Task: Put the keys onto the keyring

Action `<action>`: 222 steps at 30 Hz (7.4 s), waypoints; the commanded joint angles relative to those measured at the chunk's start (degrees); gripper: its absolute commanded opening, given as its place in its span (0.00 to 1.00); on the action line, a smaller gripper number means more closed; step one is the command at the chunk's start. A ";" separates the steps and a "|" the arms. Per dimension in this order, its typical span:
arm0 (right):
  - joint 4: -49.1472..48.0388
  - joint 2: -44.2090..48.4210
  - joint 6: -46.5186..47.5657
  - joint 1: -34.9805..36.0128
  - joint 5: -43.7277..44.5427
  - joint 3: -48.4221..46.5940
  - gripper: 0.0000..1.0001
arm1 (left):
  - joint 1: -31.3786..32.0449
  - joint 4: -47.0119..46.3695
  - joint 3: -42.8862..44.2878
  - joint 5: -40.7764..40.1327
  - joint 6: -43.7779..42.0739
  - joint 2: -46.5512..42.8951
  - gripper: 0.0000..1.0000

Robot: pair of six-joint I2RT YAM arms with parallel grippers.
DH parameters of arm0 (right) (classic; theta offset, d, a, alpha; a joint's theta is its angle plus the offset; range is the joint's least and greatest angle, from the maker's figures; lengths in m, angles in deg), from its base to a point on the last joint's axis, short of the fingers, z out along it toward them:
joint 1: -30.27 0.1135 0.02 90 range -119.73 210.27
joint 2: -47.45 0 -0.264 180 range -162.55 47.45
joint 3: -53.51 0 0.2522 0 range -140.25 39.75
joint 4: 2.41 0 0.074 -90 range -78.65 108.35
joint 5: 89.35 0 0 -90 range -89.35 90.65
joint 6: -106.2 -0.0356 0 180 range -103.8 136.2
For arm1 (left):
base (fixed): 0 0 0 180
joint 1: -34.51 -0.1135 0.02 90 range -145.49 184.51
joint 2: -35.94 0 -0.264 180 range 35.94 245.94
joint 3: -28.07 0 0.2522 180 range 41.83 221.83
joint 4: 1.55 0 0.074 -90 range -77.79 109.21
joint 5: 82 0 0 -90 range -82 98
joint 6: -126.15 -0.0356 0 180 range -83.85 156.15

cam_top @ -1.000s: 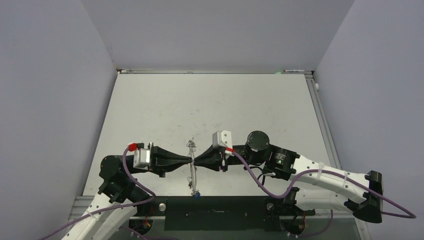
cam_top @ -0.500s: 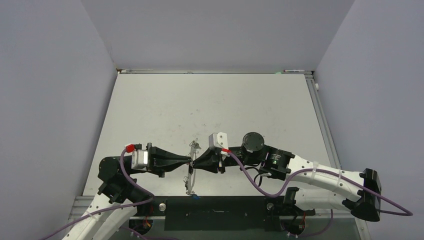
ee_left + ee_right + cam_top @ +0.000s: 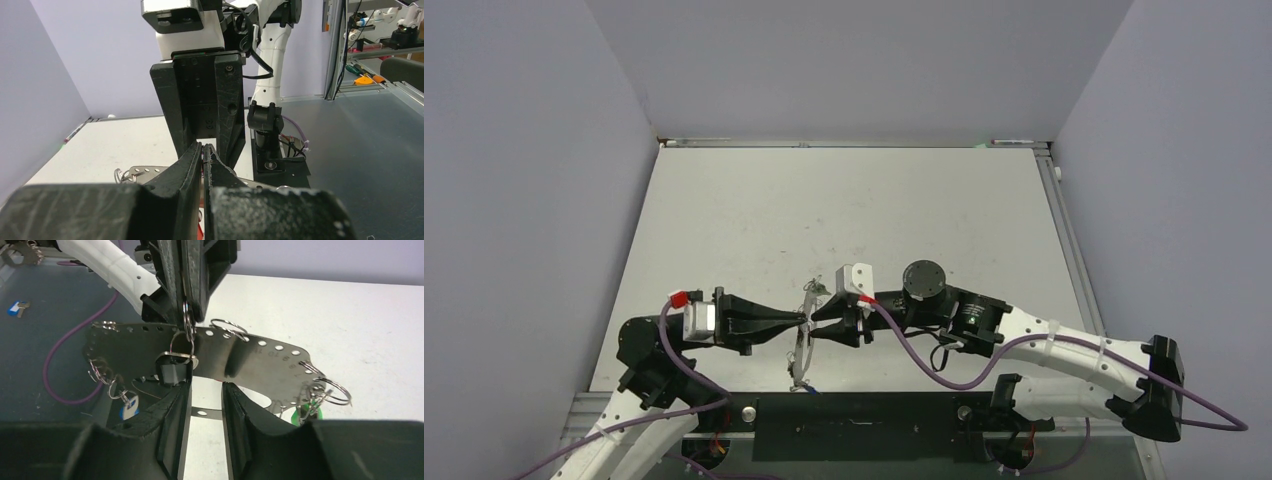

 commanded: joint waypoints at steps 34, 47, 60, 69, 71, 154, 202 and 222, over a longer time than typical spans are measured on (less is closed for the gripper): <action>-20.68 2.30 -7.68 -1.80 -5.18 -1.83 0.40 | -3.70 -26.73 -6.40 -6.55 17.76 -1.53 0.00; -24.22 -0.44 -9.43 -1.77 -6.22 -1.73 0.33 | -4.43 -27.16 -6.59 -6.20 18.28 -1.44 0.00; -25.73 -2.07 -10.37 -1.78 -7.05 -1.64 0.26 | -4.89 -27.72 -6.77 -6.08 18.77 -1.50 0.00; -25.51 -2.97 -10.10 -1.77 -6.99 -1.99 0.25 | -5.15 -28.04 -6.94 -6.00 18.95 -1.86 0.00; -25.42 -3.19 -9.97 -1.82 -6.93 -2.07 0.24 | -5.24 -28.09 -6.94 -6.08 18.95 -1.96 0.00; 43.75 -10.58 13.22 4.81 5.59 -30.34 0.05 | 7.09 24.66 8.54 3.52 -11.34 12.60 0.19; 4.71 5.34 -5.14 3.31 10.52 -6.27 0.28 | 0.91 8.55 2.02 0.01 -3.68 2.19 0.00; 5.67 3.24 -6.23 2.96 8.89 -6.31 0.25 | 0.90 8.61 1.84 -0.64 -3.81 0.69 0.00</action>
